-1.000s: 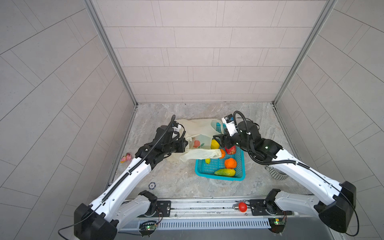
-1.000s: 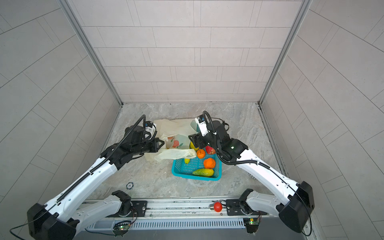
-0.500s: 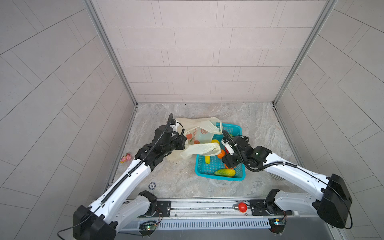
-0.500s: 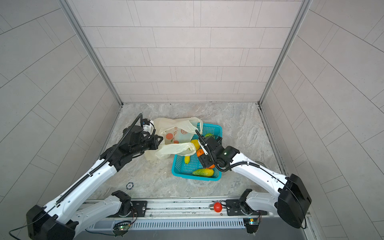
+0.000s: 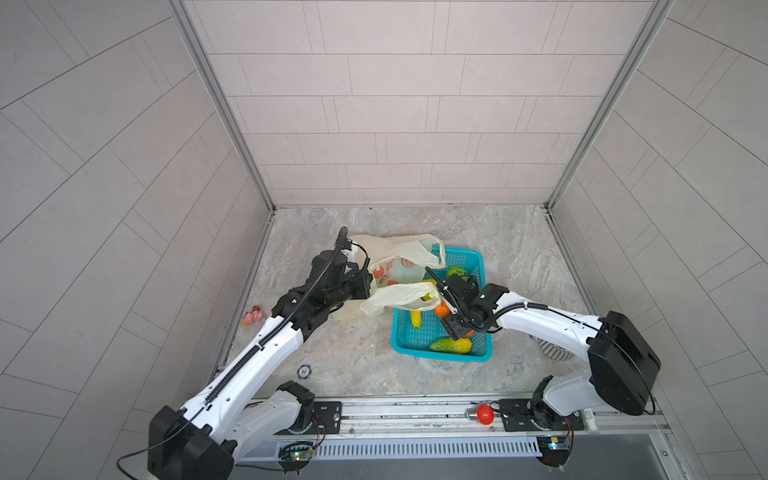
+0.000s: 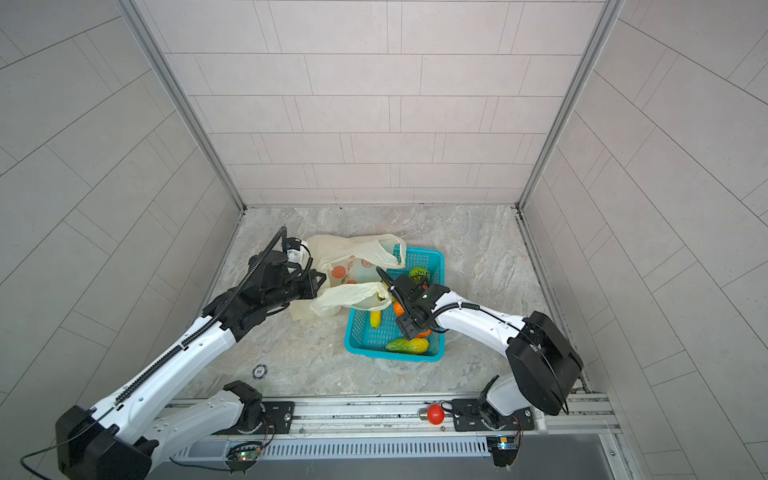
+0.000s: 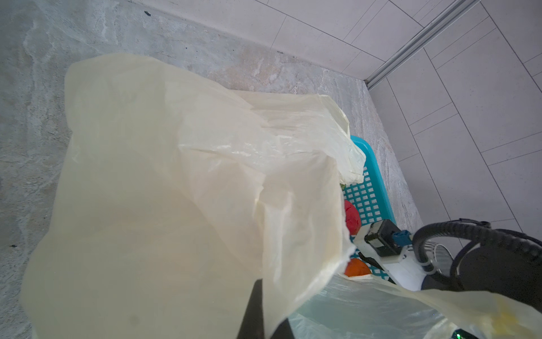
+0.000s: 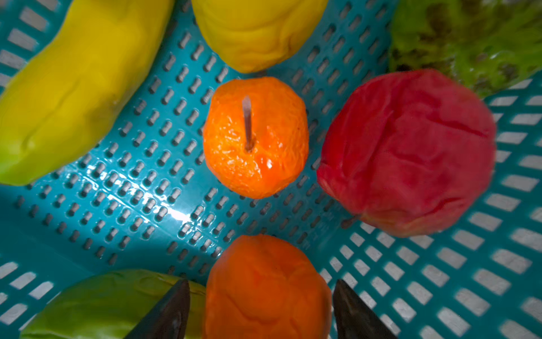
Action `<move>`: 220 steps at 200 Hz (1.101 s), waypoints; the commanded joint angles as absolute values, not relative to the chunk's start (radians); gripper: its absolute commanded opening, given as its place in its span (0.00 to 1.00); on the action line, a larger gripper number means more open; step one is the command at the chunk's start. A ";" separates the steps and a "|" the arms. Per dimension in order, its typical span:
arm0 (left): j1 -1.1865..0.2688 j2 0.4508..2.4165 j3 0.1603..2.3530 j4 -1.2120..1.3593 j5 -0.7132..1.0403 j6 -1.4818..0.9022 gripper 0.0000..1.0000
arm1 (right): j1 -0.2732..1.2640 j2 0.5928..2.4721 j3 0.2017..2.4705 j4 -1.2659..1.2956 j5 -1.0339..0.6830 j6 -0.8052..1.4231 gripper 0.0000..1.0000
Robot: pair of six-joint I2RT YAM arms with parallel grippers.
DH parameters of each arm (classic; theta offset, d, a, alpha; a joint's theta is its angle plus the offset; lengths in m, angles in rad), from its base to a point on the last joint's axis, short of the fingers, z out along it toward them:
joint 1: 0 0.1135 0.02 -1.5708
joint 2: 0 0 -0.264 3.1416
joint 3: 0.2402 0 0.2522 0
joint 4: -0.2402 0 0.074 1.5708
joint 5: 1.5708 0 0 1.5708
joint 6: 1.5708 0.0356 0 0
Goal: Place the fruits into the plastic bag
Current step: 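Lower the right gripper into the basket and grasp the orange mango, then carry the orange mango into the open bag and release it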
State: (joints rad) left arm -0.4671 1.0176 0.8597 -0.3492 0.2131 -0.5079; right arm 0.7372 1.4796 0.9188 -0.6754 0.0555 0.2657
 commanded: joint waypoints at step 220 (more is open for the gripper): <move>-0.468 1.008 0.860 -0.336 0.236 -0.523 0.00 | 0.695 1.143 0.997 -0.329 0.074 0.228 0.34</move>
